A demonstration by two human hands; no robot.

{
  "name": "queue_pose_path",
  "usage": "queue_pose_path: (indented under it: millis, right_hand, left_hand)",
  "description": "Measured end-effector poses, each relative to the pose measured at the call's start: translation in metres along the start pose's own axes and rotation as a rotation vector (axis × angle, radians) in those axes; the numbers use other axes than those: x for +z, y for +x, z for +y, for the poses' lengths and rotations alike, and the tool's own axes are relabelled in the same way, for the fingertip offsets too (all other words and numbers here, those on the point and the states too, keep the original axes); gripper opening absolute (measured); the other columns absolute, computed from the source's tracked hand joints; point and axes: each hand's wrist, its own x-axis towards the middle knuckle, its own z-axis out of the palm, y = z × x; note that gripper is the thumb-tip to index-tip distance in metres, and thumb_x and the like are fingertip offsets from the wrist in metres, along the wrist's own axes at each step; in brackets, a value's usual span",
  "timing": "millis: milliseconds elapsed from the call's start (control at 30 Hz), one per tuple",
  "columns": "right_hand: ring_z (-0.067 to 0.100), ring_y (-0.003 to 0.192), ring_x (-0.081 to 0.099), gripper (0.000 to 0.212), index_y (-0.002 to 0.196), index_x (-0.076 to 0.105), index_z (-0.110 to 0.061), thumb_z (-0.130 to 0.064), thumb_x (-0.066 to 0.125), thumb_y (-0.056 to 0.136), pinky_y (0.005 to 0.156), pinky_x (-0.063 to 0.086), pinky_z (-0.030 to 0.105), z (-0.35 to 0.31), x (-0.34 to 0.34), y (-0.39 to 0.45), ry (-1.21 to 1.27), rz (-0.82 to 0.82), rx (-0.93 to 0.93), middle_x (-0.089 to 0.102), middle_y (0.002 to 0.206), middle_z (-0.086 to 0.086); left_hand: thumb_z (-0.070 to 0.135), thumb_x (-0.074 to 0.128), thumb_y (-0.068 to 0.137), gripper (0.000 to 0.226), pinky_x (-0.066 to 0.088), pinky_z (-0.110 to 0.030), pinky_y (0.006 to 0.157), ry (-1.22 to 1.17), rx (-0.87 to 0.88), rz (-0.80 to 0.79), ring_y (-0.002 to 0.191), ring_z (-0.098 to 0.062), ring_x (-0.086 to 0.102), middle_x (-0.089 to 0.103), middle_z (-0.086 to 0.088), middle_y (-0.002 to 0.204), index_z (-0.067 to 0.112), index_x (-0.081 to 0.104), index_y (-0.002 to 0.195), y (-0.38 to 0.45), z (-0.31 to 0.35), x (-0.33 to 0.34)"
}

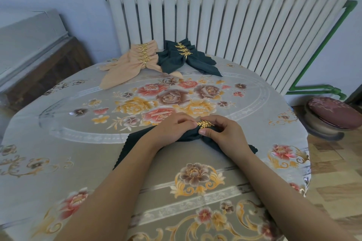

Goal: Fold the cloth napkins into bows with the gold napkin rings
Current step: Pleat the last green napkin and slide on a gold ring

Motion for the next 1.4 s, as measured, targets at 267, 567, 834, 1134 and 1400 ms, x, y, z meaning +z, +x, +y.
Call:
queue_pose_path:
  millis: [267,567,834,1134,1400]
  right_hand:
    - [-0.001,0.104,0.056,0.043,0.120,0.063,-0.027,-0.026,0.074,0.078,0.086,0.038,0.003,-0.003,-0.009,0.005,-0.093,-0.197,0.027,0.063,0.115,-0.015]
    - [0.009,0.076,0.066,0.021,0.091,0.059,-0.017,-0.005,0.071,0.080,0.071,0.051,0.021,0.000,-0.012,0.005,0.144,-0.123,0.128,0.073,0.088,0.003]
    - [0.030,0.081,0.070,0.022,0.088,0.055,-0.020,-0.005,0.069,0.082,0.073,0.053,0.043,0.000,-0.012,0.006,0.180,-0.090,0.182,0.073,0.089,0.012]
    - [0.026,0.076,0.070,0.022,0.091,0.054,-0.020,-0.006,0.069,0.083,0.070,0.054,0.039,-0.002,-0.010,0.006,0.187,-0.053,0.198,0.073,0.088,0.011]
    - [0.021,0.114,0.050,0.043,0.122,0.059,-0.023,-0.026,0.049,0.081,0.102,0.037,0.033,-0.007,-0.006,0.005,-0.533,-0.102,-0.257,0.058,0.125,0.000]
  left_hand:
    - [0.032,0.069,0.077,0.027,0.045,-0.026,0.079,0.081,-0.024,-0.023,0.089,-0.006,0.055,0.057,0.005,0.102,0.032,0.058,0.102,-0.002,-0.003,0.003]
    - [0.048,0.075,0.062,0.051,0.045,-0.023,0.077,0.243,0.192,0.203,0.087,0.002,0.057,0.064,0.022,0.090,0.041,0.066,0.112,0.003,-0.012,0.021]
    - [0.041,0.063,0.066,0.035,0.049,-0.032,0.073,0.346,0.120,0.180,0.081,-0.004,0.058,0.067,0.015,0.085,0.032,0.068,0.099,-0.003,-0.012,0.009]
    - [0.046,0.057,0.065,0.040,0.043,-0.038,0.091,0.574,0.153,0.281,0.093,-0.008,0.057,0.063,0.017,0.095,0.035,0.064,0.103,-0.009,-0.016,0.001]
    - [0.029,0.062,0.089,0.036,0.030,-0.022,0.098,0.365,0.055,0.253,0.113,-0.006,0.044,0.054,0.014,0.117,0.034,0.058,0.124,-0.022,-0.003,-0.014]
